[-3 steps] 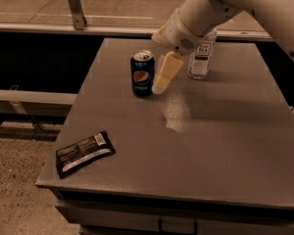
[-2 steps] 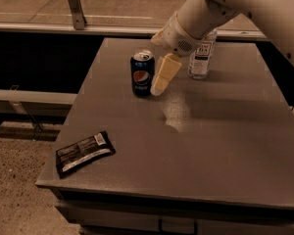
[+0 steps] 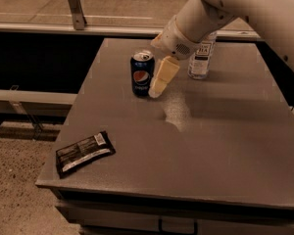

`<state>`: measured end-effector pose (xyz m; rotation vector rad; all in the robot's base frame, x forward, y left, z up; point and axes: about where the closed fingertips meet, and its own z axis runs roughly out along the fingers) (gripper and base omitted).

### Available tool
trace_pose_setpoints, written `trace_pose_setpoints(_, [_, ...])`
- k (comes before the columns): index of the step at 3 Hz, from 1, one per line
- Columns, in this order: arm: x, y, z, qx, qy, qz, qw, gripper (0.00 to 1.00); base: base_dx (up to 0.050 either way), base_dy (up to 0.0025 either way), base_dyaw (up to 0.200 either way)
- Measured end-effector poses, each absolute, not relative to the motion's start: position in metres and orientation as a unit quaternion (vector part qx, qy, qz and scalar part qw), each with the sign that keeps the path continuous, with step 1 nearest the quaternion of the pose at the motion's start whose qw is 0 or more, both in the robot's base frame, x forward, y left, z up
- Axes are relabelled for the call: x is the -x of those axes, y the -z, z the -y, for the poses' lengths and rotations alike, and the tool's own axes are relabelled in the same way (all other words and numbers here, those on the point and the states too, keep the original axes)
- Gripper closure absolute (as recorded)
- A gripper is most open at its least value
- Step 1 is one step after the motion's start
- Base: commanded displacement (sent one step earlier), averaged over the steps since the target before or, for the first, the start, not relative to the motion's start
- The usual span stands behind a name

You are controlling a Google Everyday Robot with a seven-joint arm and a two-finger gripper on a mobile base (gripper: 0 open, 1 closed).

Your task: Move pepsi can near rxbar chocolate

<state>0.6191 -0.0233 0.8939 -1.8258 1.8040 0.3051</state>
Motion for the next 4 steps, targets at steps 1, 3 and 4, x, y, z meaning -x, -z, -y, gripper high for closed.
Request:
trace_pose_setpoints(1, [-0.619,-0.89,0.021,0.672,-0.119,-0.678,0.273,0.0,0.0,0.0,0.0])
trace_pose_setpoints(3, [-0.621,-0.886,0.015,0.658,-0.135,-0.686,0.28,0.25,0.0,0.0,0.0])
trace_pose_setpoints(4, [-0.619,-0.89,0.01,0.654,-0.154,-0.683,0.288,0.46,0.0,0.0,0.0])
